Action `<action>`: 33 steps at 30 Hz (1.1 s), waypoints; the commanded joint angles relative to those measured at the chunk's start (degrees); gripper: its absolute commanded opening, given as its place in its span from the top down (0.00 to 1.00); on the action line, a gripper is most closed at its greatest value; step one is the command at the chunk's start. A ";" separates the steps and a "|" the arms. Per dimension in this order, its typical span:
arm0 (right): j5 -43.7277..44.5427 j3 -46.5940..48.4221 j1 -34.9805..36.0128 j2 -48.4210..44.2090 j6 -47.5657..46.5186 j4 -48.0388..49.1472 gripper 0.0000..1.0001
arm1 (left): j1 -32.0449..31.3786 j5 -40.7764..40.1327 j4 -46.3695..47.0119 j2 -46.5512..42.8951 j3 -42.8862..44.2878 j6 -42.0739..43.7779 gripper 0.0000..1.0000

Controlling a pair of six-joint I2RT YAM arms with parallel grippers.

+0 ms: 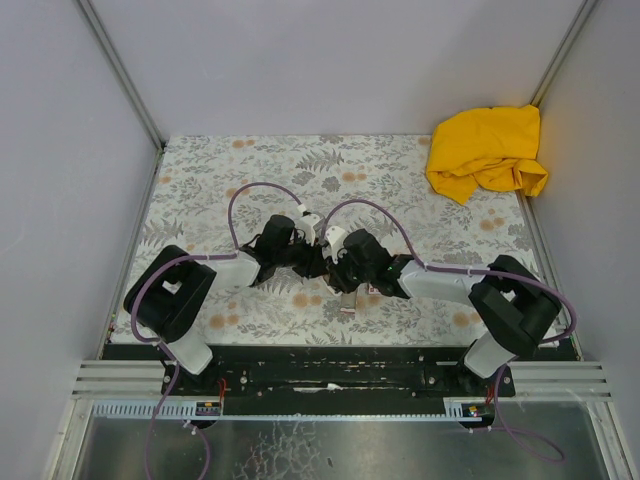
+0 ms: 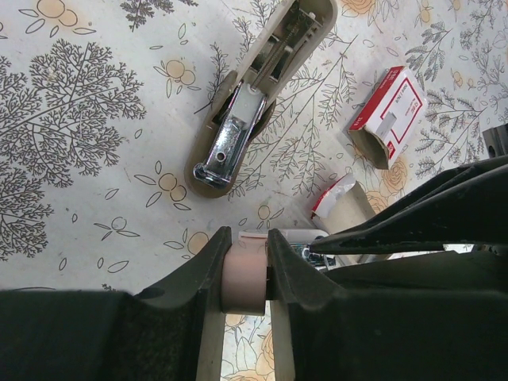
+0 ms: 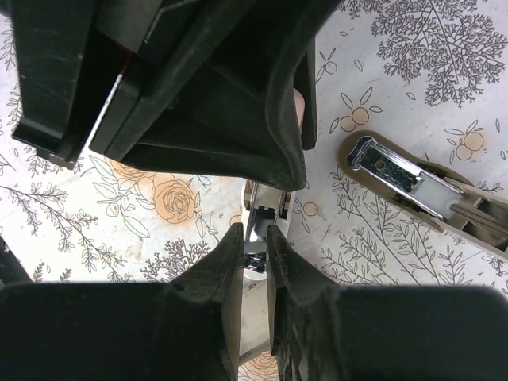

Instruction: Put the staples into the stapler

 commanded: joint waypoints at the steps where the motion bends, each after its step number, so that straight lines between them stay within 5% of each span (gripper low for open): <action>1: 0.12 2.47 0.43 0.71 0.19 1.85 0.80 | -1.06 -0.16 -4.10 1.77 0.06 1.59 1.00; 33: 2.00 2.41 0.44 -1.17 0.55 1.30 0.81 | -1.56 -0.93 -4.61 1.75 0.26 1.94 1.00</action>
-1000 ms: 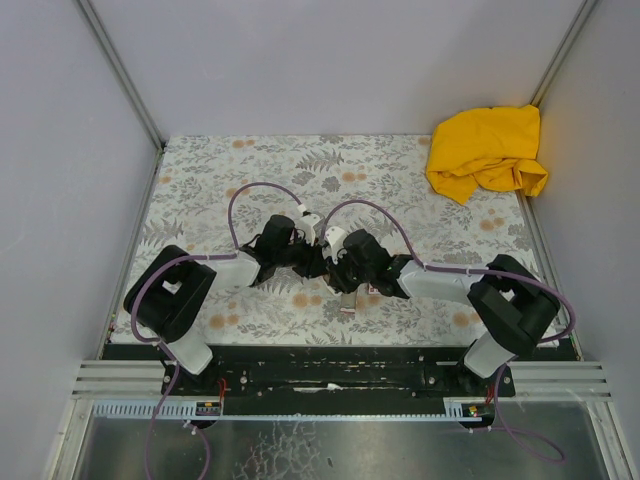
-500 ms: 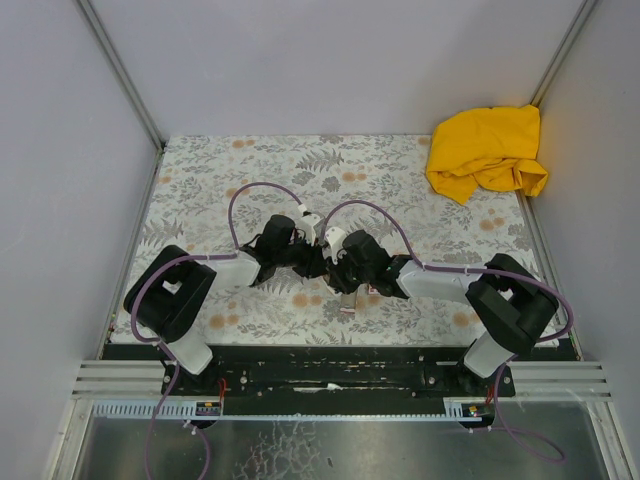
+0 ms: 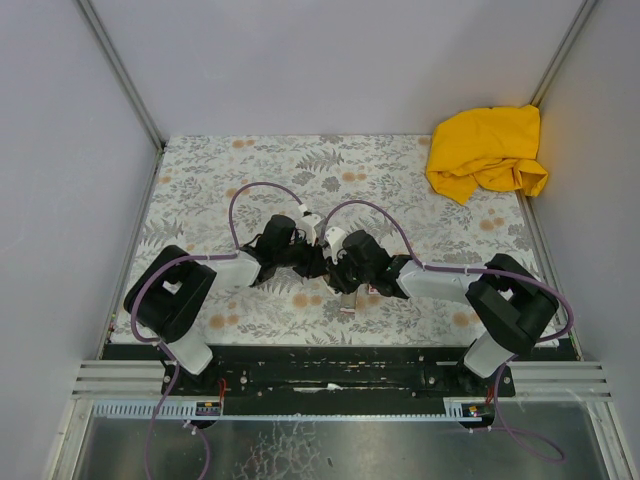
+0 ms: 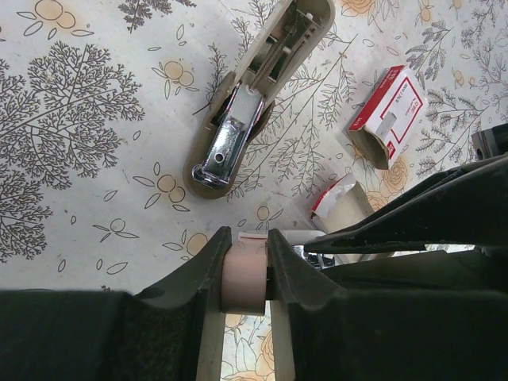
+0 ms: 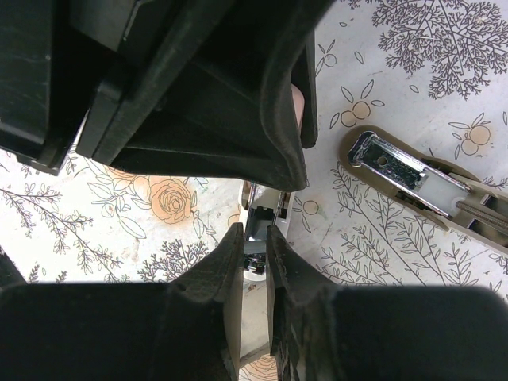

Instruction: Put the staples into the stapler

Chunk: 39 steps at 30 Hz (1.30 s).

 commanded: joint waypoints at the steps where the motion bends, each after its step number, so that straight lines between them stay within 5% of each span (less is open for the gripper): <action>1: 1.50 2.39 0.34 -2.23 -0.03 1.15 0.81 | -1.23 -0.54 -4.21 1.81 0.03 1.64 1.00; 39: 0.81 3.27 0.40 -0.36 -1.13 0.51 0.82 | -1.84 -1.51 -5.43 2.38 0.73 2.12 1.00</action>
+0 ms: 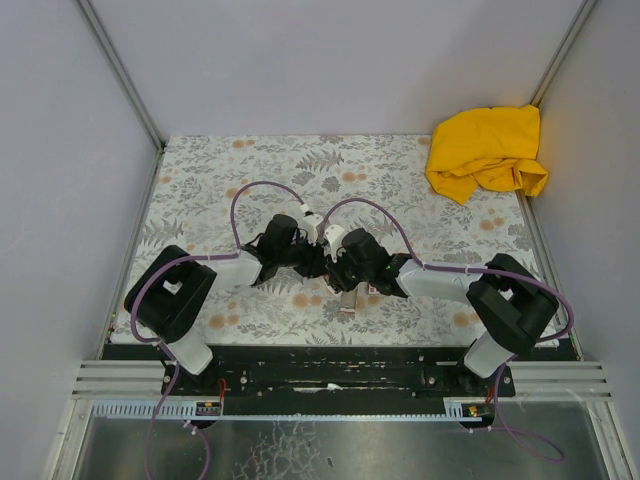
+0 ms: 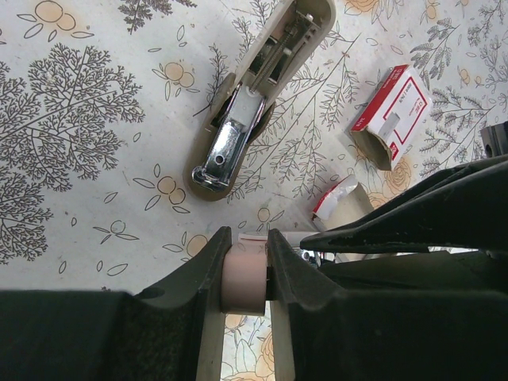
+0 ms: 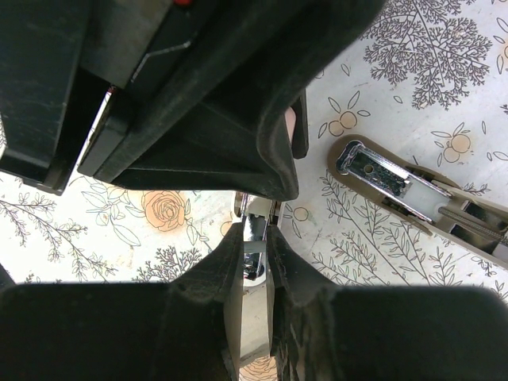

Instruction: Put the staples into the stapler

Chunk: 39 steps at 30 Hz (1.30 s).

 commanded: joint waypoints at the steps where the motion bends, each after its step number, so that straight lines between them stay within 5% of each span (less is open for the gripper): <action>1: -0.25 2.49 0.40 -0.09 -0.55 0.71 0.83 | -1.28 -0.50 -3.97 2.40 -0.14 1.64 1.00; 39: 0.01 3.85 0.88 -1.04 1.41 -2.33 0.83 | -1.81 -1.31 -4.58 2.80 0.24 1.90 1.00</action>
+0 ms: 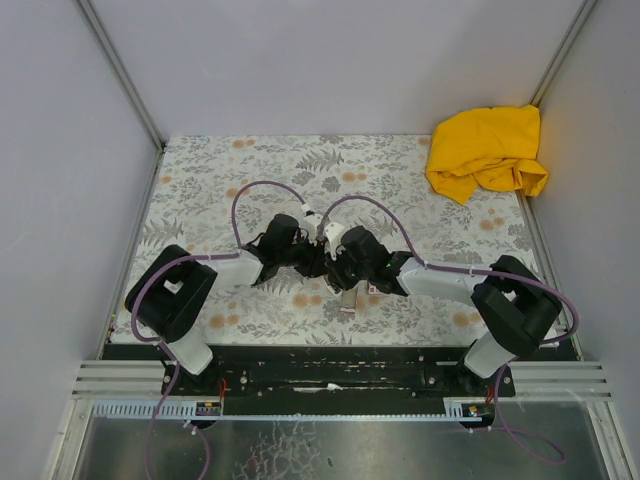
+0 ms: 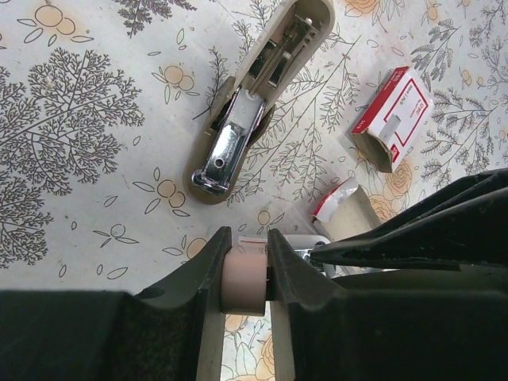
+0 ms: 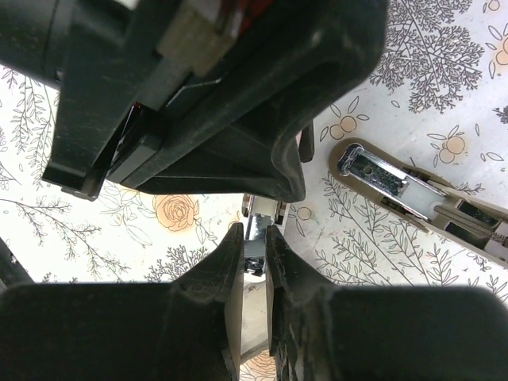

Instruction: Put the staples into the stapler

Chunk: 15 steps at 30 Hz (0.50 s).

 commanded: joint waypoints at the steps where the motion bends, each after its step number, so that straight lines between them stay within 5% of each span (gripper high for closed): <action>1: -0.39 2.38 0.66 0.51 0.43 0.29 0.83 | -1.52 -0.88 -4.37 2.50 -0.13 1.75 1.00; 15: -0.53 2.66 0.70 3.06 0.65 0.40 0.84 | -1.53 -1.07 -4.52 2.36 -0.16 1.88 1.00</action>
